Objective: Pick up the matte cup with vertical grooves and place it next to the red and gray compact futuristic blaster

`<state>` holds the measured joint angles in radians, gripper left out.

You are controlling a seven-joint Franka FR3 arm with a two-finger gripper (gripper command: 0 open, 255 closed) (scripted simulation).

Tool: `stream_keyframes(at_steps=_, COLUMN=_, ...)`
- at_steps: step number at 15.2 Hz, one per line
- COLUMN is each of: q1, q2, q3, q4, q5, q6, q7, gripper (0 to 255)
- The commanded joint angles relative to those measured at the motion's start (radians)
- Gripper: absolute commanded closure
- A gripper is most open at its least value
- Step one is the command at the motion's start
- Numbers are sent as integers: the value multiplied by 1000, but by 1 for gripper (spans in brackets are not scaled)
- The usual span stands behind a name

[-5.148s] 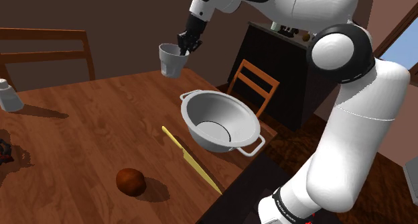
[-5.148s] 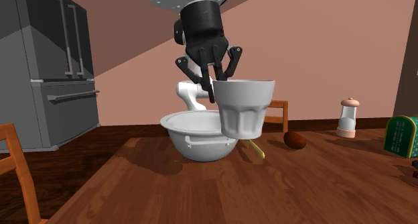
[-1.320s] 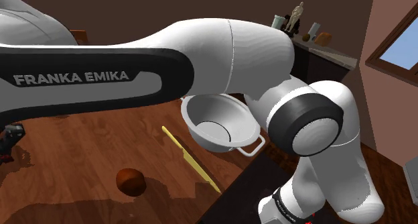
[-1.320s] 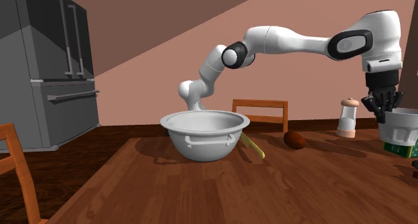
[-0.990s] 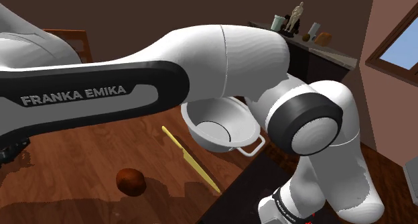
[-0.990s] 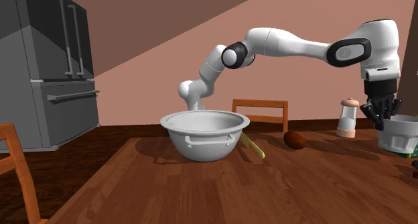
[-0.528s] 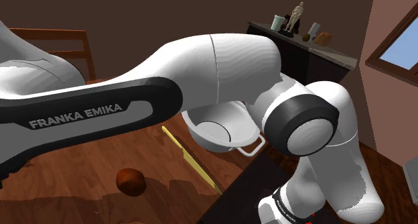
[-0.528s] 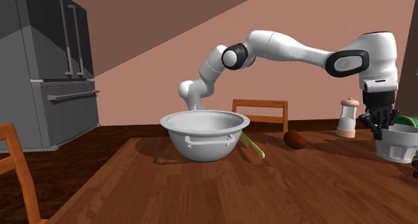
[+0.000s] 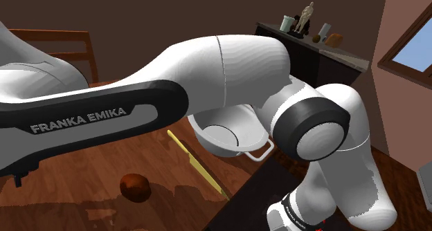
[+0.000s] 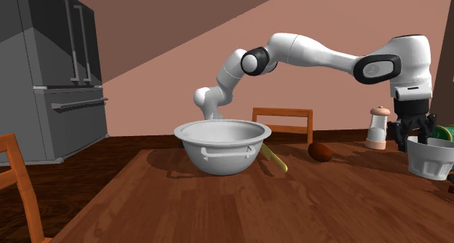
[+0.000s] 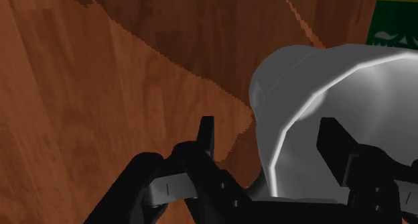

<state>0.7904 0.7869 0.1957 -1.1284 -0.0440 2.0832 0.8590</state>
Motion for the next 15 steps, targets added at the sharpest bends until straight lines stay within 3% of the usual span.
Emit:
stream_keyframes(at_steps=1, q1=0, q2=0, q3=0, q4=0, q5=0, q6=0, q7=0, gripper=0)
stream_keyframes(at_steps=4, q1=0, q2=0, q3=0, q4=0, q5=0, q6=0, q7=0, gripper=0)
stream_keyframes(at_steps=8, q1=-11, q2=-65, q3=5, q4=16, q5=8, q6=-80, q7=-3, gripper=0)
stream_keyframes(at_steps=15, q1=-11, q2=-65, q3=5, q4=16, q5=8, q6=-80, q7=-4, gripper=0)
